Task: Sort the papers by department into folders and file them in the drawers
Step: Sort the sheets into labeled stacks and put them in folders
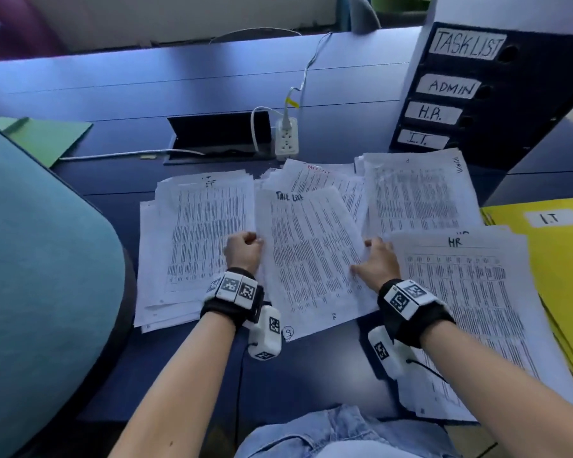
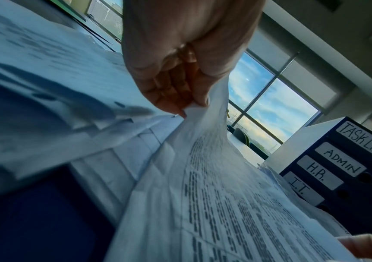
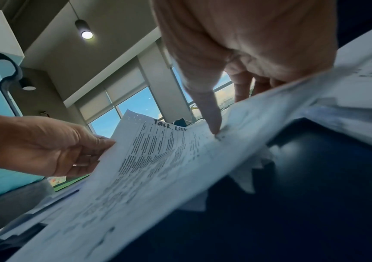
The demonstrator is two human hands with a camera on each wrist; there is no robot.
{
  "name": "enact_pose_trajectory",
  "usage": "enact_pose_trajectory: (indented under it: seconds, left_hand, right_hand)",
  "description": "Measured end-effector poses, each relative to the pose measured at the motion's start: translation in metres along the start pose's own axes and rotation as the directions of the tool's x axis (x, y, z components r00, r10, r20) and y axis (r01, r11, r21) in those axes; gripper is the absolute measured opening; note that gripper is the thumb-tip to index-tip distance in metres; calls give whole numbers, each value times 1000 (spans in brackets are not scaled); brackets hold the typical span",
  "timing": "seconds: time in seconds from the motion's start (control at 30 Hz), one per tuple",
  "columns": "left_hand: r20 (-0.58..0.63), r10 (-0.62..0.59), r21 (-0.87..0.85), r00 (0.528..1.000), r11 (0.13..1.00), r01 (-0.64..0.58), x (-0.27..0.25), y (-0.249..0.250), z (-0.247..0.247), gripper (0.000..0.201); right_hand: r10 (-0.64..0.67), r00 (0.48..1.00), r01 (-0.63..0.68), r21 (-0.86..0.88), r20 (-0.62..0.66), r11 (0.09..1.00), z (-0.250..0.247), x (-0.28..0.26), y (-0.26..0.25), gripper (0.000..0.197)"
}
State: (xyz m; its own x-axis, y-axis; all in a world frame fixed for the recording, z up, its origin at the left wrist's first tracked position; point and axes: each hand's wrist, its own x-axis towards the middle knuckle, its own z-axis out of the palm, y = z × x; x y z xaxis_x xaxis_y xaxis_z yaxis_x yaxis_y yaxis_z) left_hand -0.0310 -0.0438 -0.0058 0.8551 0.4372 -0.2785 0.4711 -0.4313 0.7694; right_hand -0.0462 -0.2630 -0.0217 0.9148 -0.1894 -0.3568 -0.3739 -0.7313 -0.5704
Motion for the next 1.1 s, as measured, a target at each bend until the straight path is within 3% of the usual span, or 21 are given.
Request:
enact_pose_trajectory:
  seconds: [0.07,0.17,0.27,0.33,0.43,0.53,0.6,0.67,0.8,0.9,1.1]
  left_hand:
    - [-2,52,2,999,999,-52,-1,-1,0,22]
    - [-26,69,-24,997,997,-69,1,-3,1,20]
    - [-70,71,-70,995,995,-76,7,-3,1,21]
    - [-72,84,-142,994,985,-94,10,3,0,25]
    - [30,126,-159,992,980,-119,12,13,-2,42]
    - [184,153,-30,971,988,-150,15,19,2,69]
    - [263,133,227,956,954,-196,19,15,7,83]
    - [346,63,447,936,866,-224,23,4,13,84]
    - [412,7,548,911,797,-254,31,-21,20,77]
    - [411,4,569,912,780,-260,33,-23,21,77]
    - [397,24,563,917,783,-265,32,-21,21,78]
  right_hand:
    - [15,999,-15,15,-37,1000,1,-1,-2,43]
    - [11,999,-7,71,-53,997,2,-6,-3,11]
    - [37,997,-27,158,-60,987,2,-9,-1,20]
    - [66,992,-38,251,-106,967,1,-11,-5,9]
    - [167,976,-112,332,-140,937,1,-8,-15,31]
    - [200,976,-171,265,-88,949,8,0,-21,14]
    - [253,966,-245,153,-42,957,13,1,-26,13]
    - [300,953,-292,132,-48,947,18,-1,-29,35]
    - [384,922,-374,146,-46,916,27,-16,-30,57]
    - [418,908,-412,125,-21,902,30,-27,-26,61]
    - [406,909,-408,387,90,827,26,-16,-33,49]
